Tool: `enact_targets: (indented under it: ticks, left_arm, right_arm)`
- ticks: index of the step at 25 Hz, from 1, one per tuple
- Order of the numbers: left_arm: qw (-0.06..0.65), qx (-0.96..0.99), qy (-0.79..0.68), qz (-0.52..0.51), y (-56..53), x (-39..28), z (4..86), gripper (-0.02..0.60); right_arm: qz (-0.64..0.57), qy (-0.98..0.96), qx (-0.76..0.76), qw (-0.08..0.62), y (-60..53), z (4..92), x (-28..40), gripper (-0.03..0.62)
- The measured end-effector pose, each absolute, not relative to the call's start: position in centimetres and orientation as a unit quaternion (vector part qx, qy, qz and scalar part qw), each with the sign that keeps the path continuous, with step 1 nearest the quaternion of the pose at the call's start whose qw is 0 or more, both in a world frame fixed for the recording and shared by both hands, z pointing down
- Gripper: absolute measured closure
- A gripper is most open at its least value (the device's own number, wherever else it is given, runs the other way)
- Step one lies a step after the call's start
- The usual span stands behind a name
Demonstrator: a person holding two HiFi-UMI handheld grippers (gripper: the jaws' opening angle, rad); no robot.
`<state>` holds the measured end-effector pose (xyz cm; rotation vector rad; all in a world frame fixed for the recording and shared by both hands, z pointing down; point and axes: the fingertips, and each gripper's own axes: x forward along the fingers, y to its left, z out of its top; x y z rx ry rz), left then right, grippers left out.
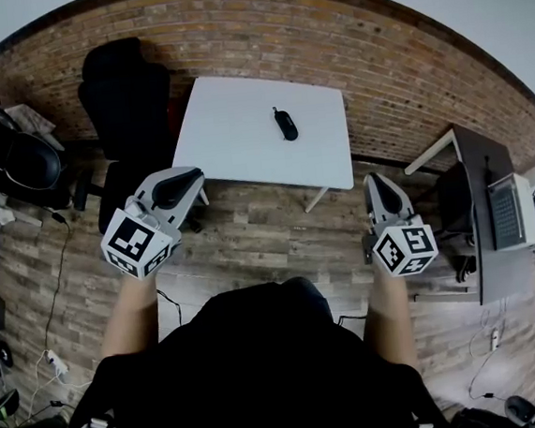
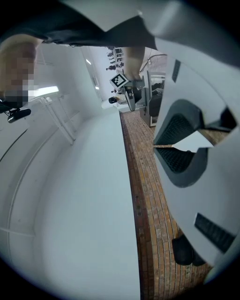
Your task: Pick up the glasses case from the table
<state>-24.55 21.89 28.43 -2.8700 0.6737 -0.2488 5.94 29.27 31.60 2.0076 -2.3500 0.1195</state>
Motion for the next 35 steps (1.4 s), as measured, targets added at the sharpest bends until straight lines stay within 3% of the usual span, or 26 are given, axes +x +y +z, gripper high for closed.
enact_targets:
  ticks: [12,35]
  left_arm:
    - [0.091,-0.964,0.232,-0.096,19.9,-23.2,29.0,0.557]
    - [0.077,-0.951,0.276,-0.120,12.3,-16.2,30.1,0.557]
  right_arm:
    - [0.055,-0.775,0.629,0.032,27.0,33.0,6.7,0.580]
    - [0.061,-0.798,0.599,0.036,16.4,34.0,14.5,0.580]
